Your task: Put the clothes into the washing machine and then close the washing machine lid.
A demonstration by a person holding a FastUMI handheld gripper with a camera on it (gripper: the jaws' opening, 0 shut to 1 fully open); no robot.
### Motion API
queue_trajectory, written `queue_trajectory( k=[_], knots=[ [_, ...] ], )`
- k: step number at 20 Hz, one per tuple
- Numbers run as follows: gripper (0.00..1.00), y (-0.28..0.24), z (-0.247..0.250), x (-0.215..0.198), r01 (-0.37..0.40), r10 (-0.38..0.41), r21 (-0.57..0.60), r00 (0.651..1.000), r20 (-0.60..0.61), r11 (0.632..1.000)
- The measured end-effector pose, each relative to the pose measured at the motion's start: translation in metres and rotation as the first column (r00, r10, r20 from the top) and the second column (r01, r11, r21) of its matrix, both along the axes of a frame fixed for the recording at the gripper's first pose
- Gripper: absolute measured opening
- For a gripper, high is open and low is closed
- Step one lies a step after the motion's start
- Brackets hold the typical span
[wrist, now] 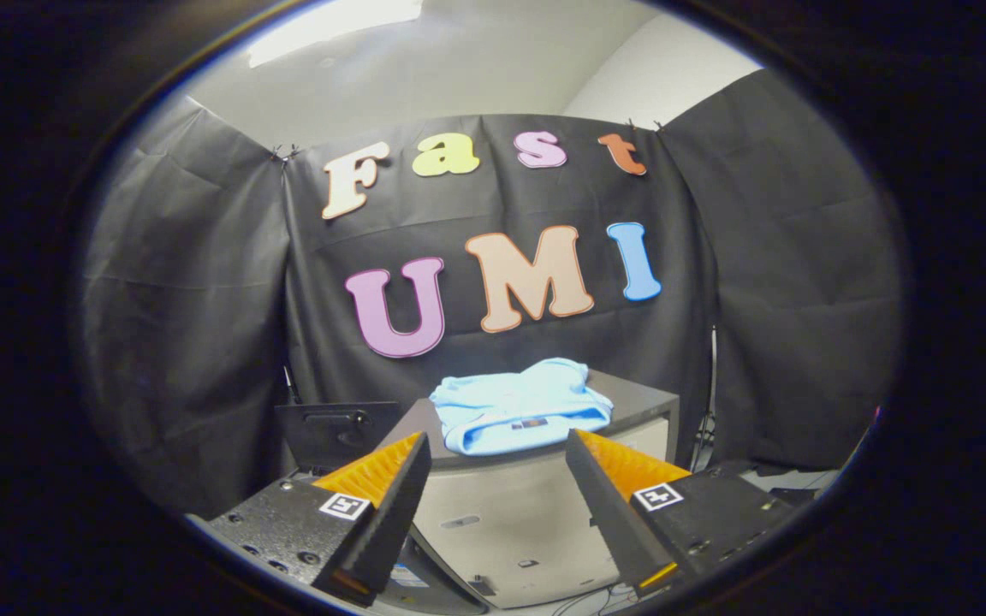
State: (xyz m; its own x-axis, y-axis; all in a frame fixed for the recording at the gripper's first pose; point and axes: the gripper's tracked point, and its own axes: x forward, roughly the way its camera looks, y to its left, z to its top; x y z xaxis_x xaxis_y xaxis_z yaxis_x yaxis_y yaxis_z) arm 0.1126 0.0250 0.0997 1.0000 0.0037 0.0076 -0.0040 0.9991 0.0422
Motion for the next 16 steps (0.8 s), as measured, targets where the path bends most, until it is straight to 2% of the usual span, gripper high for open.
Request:
queue_trajectory(
  k=[2, 7, 10, 13, 16],
  knots=[
    [0.96, 0.008, 0.014, 0.016, -0.027, 0.027, -0.011, 1.000, -0.014, 1.000],
    [0.96, 0.007, 0.030, 0.064, -0.007, 0.003, -0.069, 0.998, -0.061, 0.998],
    [0.96, 0.011, 0.027, 0.099, -0.032, 0.023, -0.076, 0.993, -0.117, 0.997],
    [0.97, 0.005, 0.015, 0.141, -0.024, 0.008, -0.075, 0.980, -0.200, 0.997],
    [0.97, -0.006, -0.013, 0.177, -0.008, -0.021, -0.093, 0.952, -0.307, 0.996]
  ],
)
